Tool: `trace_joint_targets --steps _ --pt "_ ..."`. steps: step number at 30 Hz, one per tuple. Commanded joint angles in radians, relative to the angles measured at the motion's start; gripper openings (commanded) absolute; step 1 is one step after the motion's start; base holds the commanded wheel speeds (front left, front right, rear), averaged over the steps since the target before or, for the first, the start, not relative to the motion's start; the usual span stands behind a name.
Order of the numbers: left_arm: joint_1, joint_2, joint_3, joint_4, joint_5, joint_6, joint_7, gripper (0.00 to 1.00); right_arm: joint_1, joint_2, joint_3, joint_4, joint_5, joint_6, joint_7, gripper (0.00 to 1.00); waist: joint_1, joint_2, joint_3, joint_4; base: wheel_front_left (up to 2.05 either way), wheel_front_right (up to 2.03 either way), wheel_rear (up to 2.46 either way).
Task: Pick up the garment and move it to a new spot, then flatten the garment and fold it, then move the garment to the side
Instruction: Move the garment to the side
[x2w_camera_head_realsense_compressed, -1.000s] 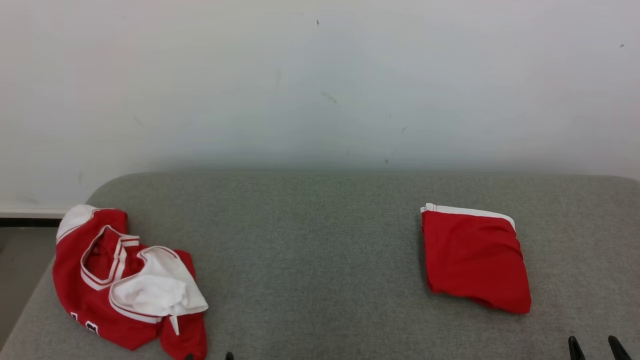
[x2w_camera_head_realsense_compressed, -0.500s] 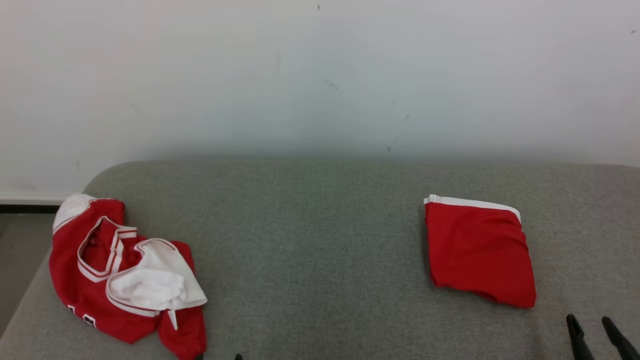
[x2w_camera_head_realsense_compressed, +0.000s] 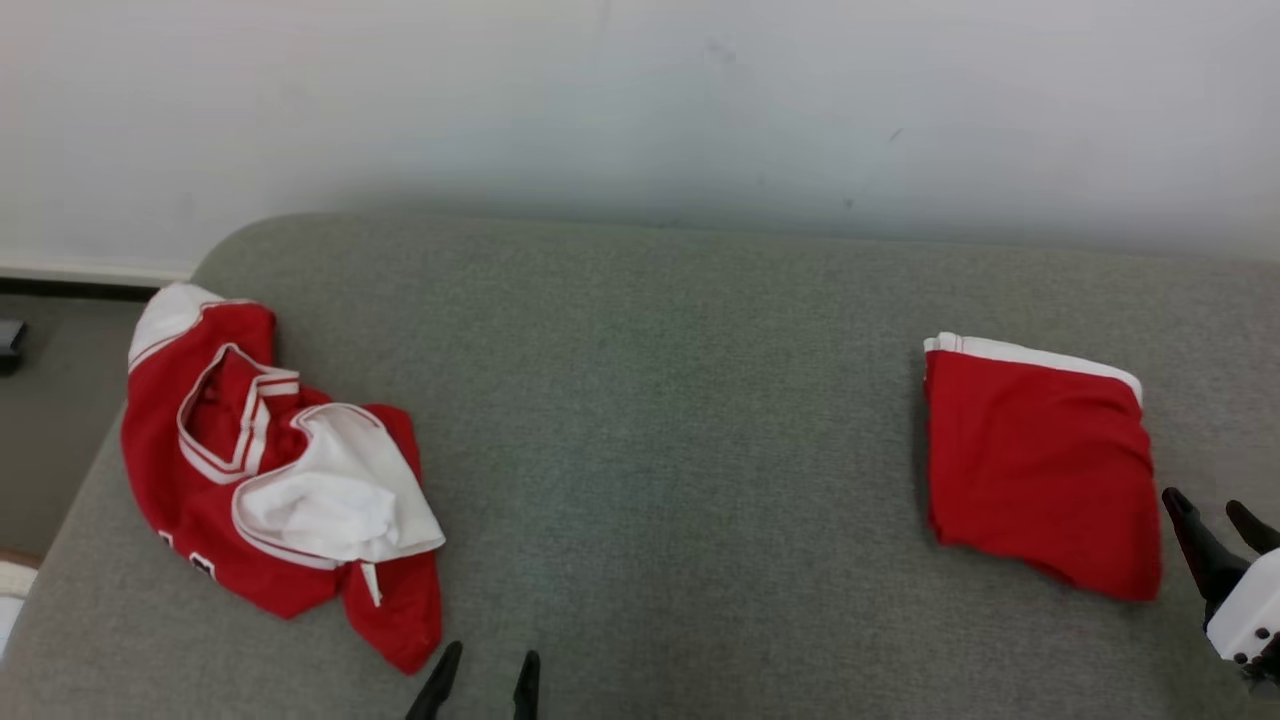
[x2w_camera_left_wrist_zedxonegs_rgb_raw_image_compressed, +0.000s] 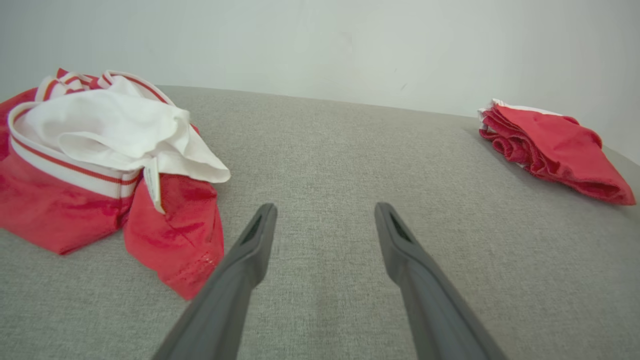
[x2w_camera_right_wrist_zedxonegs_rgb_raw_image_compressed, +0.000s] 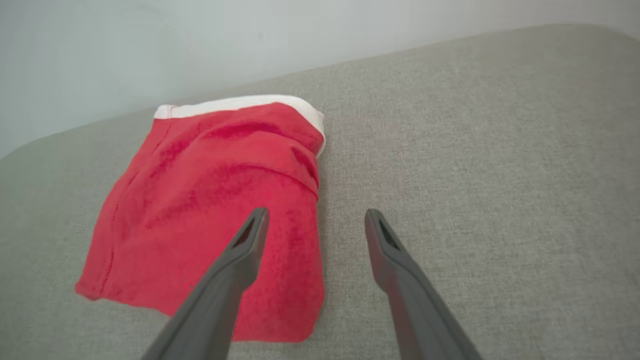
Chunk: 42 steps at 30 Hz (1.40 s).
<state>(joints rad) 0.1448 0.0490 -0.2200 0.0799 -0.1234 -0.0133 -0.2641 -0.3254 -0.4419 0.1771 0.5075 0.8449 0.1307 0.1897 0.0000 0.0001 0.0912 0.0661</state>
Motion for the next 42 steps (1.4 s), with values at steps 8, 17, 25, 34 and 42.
trace_joint_targets --steps 8,17,25,34,42 --pt "-0.053 0.003 -0.054 0.015 -0.011 0.007 0.0 1.0 -0.108 -0.017 0.018 0.151 0.059 0.0 0.062 1.0 0.0 -0.0001 0.084 0.091 0.0 0.0 0.0" --pt "-0.085 0.003 -0.073 0.022 -0.006 0.004 0.0 1.0 -0.152 0.007 0.028 0.184 0.164 0.0 0.056 1.0 0.0 -0.0001 0.126 0.122 0.0 0.0 0.0" --pt "-0.091 0.003 -0.079 0.014 -0.024 0.022 0.0 1.0 -0.17 -0.018 0.075 0.156 0.208 0.0 0.014 0.0 0.0 -0.0001 0.132 0.103 0.0 0.0 0.0" --pt "-0.118 0.003 -0.081 -0.008 -0.025 0.023 0.0 1.0 -0.212 -0.067 0.142 0.156 0.205 0.0 0.002 0.0 0.0 -0.0001 0.166 -0.003 0.0 0.0 0.0" --pt "-0.218 0.003 -0.091 -0.035 0.027 -0.014 0.0 1.0 -0.315 -0.192 0.148 0.213 0.117 -0.001 -0.021 0.0 0.0 -0.0001 0.31 -0.065 0.0 0.0 0.0"
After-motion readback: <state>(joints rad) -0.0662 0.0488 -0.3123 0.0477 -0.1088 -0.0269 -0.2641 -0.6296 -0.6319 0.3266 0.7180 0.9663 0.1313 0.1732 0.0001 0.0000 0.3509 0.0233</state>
